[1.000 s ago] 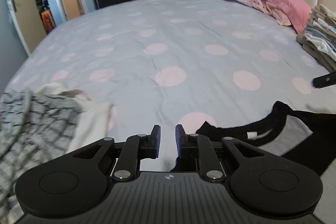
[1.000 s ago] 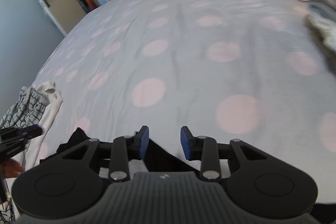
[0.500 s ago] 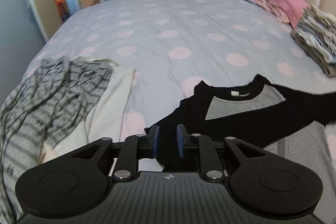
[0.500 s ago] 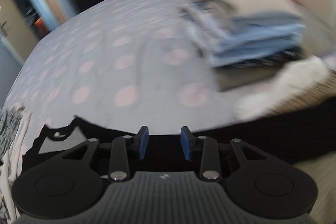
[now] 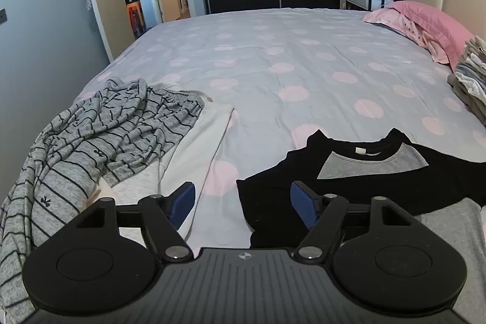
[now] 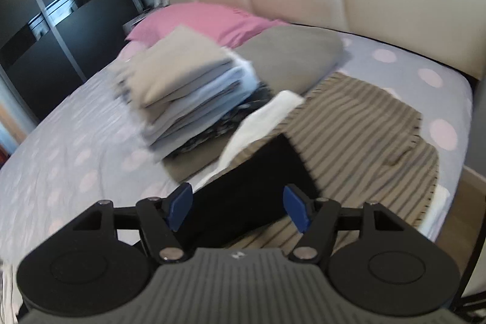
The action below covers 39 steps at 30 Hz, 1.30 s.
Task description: Fold clothes
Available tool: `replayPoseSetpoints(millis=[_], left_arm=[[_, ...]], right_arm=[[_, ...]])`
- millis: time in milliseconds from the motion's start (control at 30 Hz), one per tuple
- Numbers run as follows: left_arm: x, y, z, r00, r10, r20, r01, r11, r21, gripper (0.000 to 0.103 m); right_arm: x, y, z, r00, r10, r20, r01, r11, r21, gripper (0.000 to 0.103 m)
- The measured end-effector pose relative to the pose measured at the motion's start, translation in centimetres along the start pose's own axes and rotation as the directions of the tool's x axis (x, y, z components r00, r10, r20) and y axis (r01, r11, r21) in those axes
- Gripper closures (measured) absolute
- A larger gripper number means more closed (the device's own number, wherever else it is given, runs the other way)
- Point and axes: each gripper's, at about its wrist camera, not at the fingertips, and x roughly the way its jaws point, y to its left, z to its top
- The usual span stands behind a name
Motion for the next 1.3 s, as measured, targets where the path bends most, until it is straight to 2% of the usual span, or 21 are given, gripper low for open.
replayPoseSetpoints(millis=[133, 267, 333, 500, 567, 600, 700, 800, 1033, 1167, 1300], left_arm=[[0.0, 0.2, 0.1, 1.0, -0.023, -0.01, 0.023, 0.999, -0.04, 0.034], [0.6, -0.3, -0.3, 0.999, -0.028, -0.024, 0.028, 1.0, -0.014, 0.034], [0.9, -0.6, -0.3, 0.999, -0.03, -0.033, 0.03, 0.999, -0.01, 0.034], [1.5, -1.2, -0.3, 0.998, -0.046, -0.038, 0.045, 0.999, -0.011, 0.034], [1.6, -1.4, -0.2, 0.998, -0.057, -0.04, 0.056, 0.998, -0.013, 0.034], [1.6, -1.6, -0.2, 0.997, -0.062, -0.041, 0.062, 0.998, -0.013, 0.035], [1.7, -2.0, -0.1, 0.996, -0.079, -0.043, 0.079, 0.997, -0.016, 0.037], [1.4, -2.6, 0.0, 0.996, -0.088, -0.031, 0.088, 0.996, -0.004, 0.042], [1.2, -3.6, 0.8, 0.987, -0.154, -0.051, 0.154, 0.988, 0.0, 0.044], [1.0, -3.9, 1.0, 0.983, -0.176, -0.057, 0.176, 0.984, -0.007, 0.045], [0.9, -3.8, 1.3, 0.98, -0.191, -0.057, 0.19, 0.982, -0.02, 0.051]], right_arm=[[1.0, -2.2, 0.2, 0.997, -0.073, 0.004, 0.072, 0.993, 0.094, 0.033], [2.3, -4.2, 0.2, 0.997, -0.079, -0.015, 0.08, 0.983, 0.166, 0.035], [2.9, -4.7, 0.1, 0.997, -0.075, -0.03, 0.079, 0.978, 0.191, 0.048], [4.3, -4.9, -0.1, 0.995, -0.082, -0.057, 0.092, 0.974, 0.208, 0.061], [4.9, -4.9, -0.3, 0.994, -0.082, -0.072, 0.096, 0.972, 0.215, 0.072], [5.1, -4.9, -0.3, 0.994, -0.086, -0.074, 0.1, 0.971, 0.218, 0.084], [4.6, -4.3, -0.3, 0.996, -0.082, -0.046, 0.09, 0.975, 0.205, 0.088], [3.3, -2.5, -0.2, 0.999, -0.04, -0.011, 0.041, 0.985, 0.165, 0.089], [0.3, 4.6, -0.5, 0.995, 0.095, 0.031, -0.096, 0.995, 0.016, 0.09], [-1.2, 9.3, -1.1, 0.981, 0.196, 0.008, -0.195, 0.98, -0.031, 0.09], [-2.5, 15.1, -2.1, 0.956, 0.291, -0.044, -0.294, 0.95, -0.105, 0.09]])
